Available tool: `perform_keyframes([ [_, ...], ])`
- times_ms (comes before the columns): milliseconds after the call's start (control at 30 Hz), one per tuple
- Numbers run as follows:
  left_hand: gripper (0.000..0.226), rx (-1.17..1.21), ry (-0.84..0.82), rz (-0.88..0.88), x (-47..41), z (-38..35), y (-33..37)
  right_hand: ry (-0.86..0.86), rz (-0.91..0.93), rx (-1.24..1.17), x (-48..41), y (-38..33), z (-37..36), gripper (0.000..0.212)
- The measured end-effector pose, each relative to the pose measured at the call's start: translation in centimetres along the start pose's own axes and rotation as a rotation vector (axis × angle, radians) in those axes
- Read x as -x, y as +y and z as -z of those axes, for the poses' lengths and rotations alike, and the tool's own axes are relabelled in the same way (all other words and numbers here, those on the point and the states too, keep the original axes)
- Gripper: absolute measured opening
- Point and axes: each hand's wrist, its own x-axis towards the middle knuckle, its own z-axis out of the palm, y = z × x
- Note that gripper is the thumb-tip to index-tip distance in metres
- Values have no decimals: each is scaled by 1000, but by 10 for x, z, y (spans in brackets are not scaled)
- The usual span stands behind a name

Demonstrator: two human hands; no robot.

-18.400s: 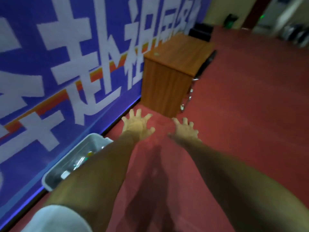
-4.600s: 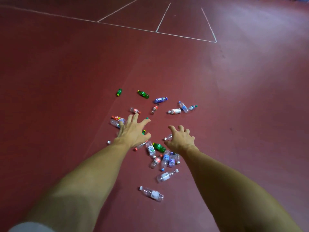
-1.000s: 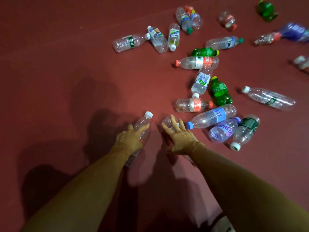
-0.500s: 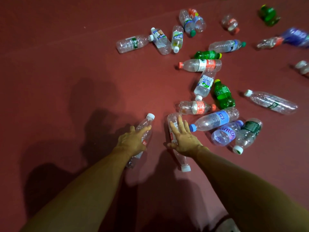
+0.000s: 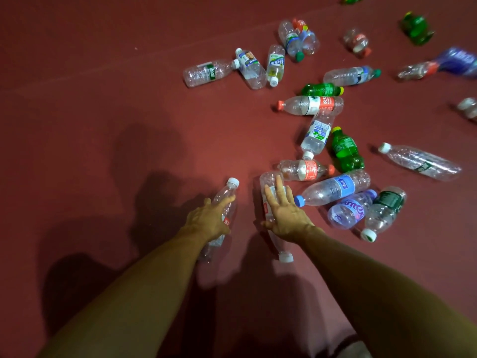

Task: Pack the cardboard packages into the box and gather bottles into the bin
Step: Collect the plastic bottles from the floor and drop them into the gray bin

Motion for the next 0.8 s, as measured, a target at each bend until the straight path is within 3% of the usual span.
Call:
perform_keyframes([
  [133, 87, 73, 85, 2, 23, 32, 9, 53, -2, -31, 10, -14, 37, 96],
  [267, 86, 115, 158, 14, 76, 96, 29, -19, 23, -18, 46, -45, 109, 95],
  [800, 83, 379, 327, 211, 375, 470, 59, -44, 286, 119, 222, -276, 527, 92],
])
